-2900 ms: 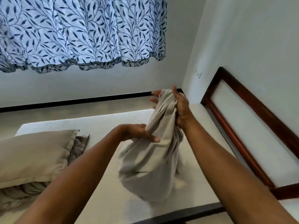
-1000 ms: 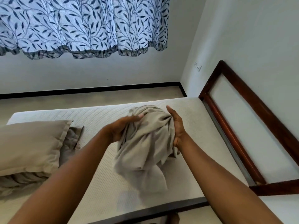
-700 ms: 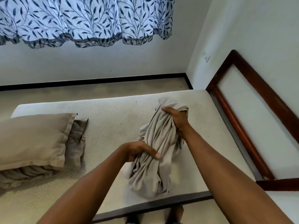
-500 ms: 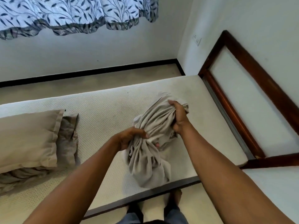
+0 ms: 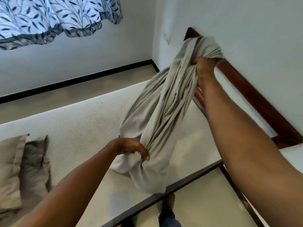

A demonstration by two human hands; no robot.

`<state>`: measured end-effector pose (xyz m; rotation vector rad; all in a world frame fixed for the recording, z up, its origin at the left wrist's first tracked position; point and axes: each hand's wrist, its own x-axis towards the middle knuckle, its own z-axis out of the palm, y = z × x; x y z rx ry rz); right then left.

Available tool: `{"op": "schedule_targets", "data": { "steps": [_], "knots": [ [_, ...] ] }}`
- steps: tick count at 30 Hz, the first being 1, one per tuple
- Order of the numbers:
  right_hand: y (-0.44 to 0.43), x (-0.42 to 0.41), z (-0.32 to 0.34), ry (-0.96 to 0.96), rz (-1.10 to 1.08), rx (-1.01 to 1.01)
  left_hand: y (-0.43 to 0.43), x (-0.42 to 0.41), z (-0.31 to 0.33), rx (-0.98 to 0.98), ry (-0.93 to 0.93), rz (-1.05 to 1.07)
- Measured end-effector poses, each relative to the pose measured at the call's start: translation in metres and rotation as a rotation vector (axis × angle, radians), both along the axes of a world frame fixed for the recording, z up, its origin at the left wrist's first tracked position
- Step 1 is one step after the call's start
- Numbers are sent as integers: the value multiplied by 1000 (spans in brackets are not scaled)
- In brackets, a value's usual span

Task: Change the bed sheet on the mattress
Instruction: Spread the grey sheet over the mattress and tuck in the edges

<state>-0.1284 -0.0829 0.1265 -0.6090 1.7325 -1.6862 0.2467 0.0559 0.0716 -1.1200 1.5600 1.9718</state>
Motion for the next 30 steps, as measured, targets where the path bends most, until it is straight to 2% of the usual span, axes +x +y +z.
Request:
{"op": "schedule_targets", "data": {
  "steps": [2,4,6,8,10,12,17,20,25,26,30],
  "knots": [
    [10,-11,25,-25,-4,-33,-14,-7,-5,-82,-3,64],
    [32,9,32,-72,4,-84,-32,-3,-9,-242,-91,81],
    [50,33,14,-132,-9,-103,-47,10,-15,-370,-204,25],
    [69,55,-17,-267,-11,-71,-54,30,-18,-401,-266,-16],
    [91,84,-56,-447,27,73,-57,53,-20,-336,-276,18],
    [124,133,-93,-625,159,215,-58,77,-21,-234,-256,108],
    [193,295,-144,-774,690,505,-46,120,-26,12,-77,401],
    [195,371,-133,-816,726,555,-39,152,-29,106,94,604],
    [157,425,-124,-835,740,533,-19,234,-49,-410,105,792],
    [150,433,-126,-860,701,510,-11,249,-56,-447,90,784],
    [140,454,-140,-887,544,473,19,270,-90,-479,131,539]
  ]
}}
